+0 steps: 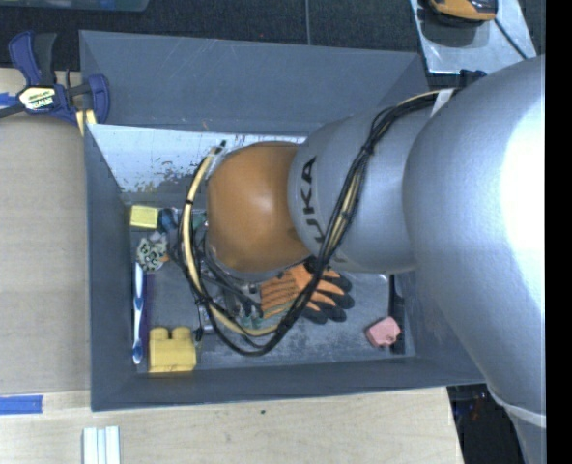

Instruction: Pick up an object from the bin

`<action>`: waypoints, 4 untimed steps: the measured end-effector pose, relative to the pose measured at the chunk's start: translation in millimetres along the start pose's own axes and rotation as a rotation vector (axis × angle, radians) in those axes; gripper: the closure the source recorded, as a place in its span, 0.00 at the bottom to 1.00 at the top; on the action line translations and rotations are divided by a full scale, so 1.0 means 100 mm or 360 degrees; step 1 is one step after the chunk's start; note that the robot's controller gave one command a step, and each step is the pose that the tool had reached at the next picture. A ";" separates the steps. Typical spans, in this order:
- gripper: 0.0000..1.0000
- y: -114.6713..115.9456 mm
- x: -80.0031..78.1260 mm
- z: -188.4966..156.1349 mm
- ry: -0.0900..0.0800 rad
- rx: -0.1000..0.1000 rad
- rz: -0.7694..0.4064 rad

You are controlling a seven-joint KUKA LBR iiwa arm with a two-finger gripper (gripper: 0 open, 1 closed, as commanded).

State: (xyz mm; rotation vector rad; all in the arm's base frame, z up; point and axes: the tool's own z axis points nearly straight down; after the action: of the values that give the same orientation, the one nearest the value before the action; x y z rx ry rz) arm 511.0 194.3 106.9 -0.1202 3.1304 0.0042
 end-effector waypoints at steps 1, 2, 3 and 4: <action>0.00 -0.60 -0.34 0.13 0.0000 -0.0002 -0.0199; 0.00 -0.87 -0.19 0.26 0.0004 -0.0001 -0.0233; 0.00 -1.45 -0.18 0.09 -0.0005 -0.0003 -0.0005; 1.00 -1.62 0.05 0.33 -0.0006 -0.0003 -0.0205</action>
Offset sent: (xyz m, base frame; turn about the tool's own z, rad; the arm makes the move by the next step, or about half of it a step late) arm -0.0029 -0.0882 -0.0369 -0.1492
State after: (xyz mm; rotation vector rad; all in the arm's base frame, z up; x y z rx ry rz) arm 518.6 32.6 73.9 -0.3208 3.1123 0.0062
